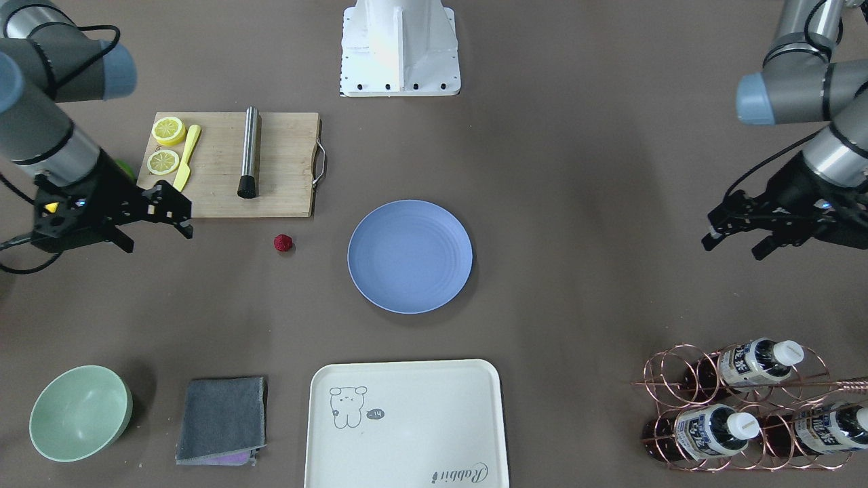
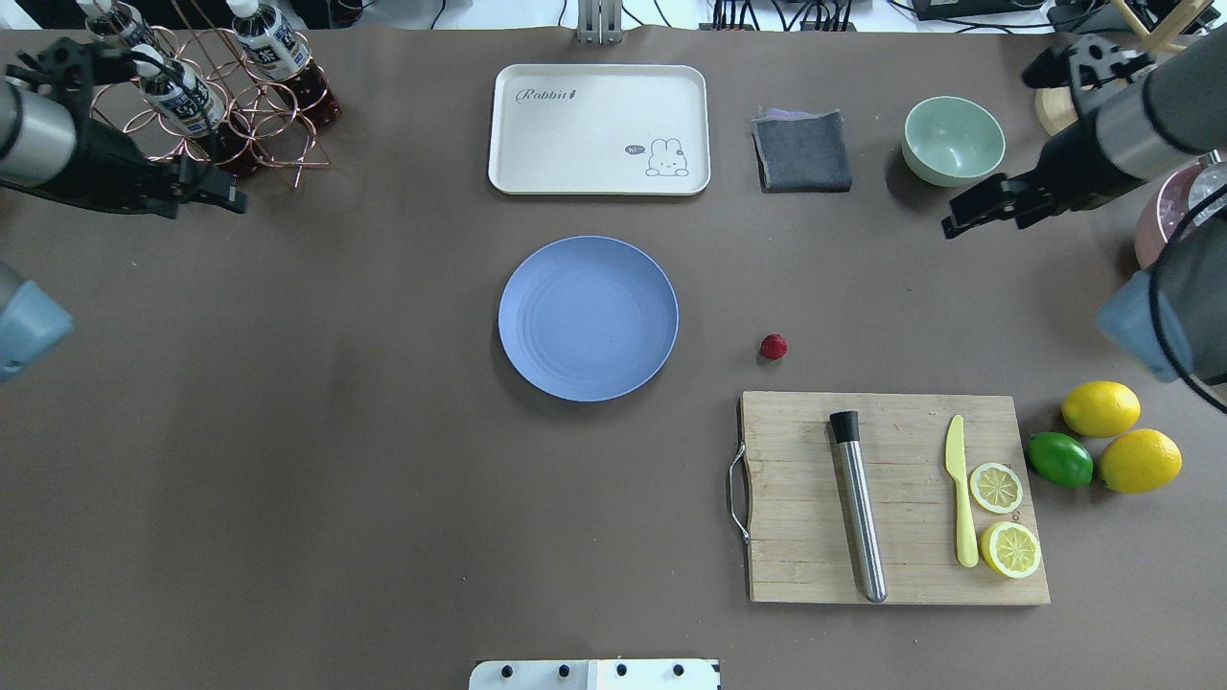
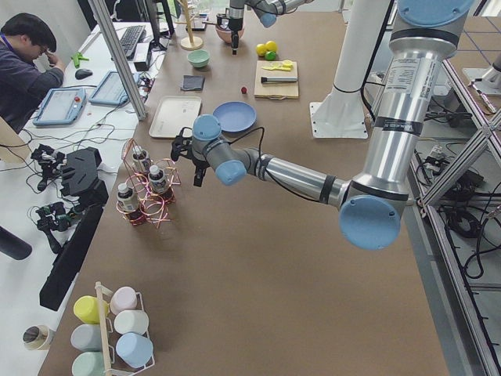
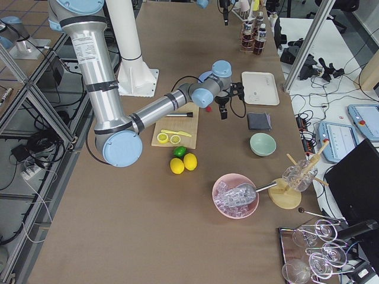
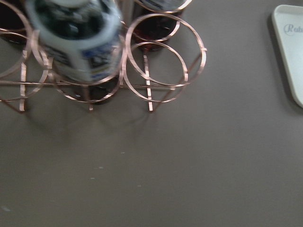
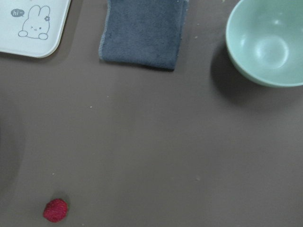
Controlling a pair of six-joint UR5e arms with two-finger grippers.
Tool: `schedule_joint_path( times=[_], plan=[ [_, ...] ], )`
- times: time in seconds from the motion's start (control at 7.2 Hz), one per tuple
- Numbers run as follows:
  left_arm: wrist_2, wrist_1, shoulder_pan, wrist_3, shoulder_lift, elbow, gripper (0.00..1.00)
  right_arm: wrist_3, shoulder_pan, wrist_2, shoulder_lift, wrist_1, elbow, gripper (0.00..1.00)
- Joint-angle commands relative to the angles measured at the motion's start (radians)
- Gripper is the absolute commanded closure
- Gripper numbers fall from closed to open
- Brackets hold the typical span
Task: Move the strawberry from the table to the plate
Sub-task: 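Move the right gripper down onto the red strawberry while the left arm withdraws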
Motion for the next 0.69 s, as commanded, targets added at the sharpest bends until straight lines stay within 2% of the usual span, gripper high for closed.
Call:
schedule_joint_path(
  times=[0.0, 0.28, 0.56],
  plan=[
    [-0.034, 0.025, -0.076, 0.121, 0.049, 0.007, 0.02, 0.165, -0.168, -0.157, 0.047, -0.004, -0.034, 0.01],
    [-0.034, 0.024, -0.082, 0.121, 0.051, 0.004, 0.02, 0.284, -0.251, -0.226, 0.105, -0.004, -0.083, 0.02],
    [-0.036, 0.022, -0.084, 0.121, 0.06, 0.002, 0.02, 0.29, -0.285, -0.277, 0.159, 0.003, -0.181, 0.04]
  ],
)
